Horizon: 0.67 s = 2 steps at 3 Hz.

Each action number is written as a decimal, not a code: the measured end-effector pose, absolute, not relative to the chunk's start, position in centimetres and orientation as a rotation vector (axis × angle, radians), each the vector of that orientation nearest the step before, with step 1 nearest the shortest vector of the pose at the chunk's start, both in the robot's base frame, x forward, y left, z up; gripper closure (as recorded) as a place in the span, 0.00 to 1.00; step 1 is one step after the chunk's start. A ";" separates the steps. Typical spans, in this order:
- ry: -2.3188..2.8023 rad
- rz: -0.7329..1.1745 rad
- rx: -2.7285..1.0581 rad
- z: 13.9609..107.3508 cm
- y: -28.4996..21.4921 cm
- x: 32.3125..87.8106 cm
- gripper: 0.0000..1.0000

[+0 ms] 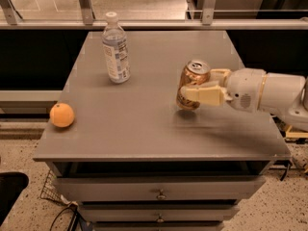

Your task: Move orange can near orange

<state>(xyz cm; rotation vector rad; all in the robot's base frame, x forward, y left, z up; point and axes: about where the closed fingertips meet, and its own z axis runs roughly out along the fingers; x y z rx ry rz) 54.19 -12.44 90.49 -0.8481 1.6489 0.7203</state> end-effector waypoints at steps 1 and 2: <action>1.667 0.887 -0.843 88.6 -7.3 49.8 1.00; 1.642 1.036 -0.915 88.3 -1.5 46.8 1.00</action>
Offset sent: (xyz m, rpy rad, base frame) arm -0.1105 0.1844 -0.0229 0.1645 0.2083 0.4005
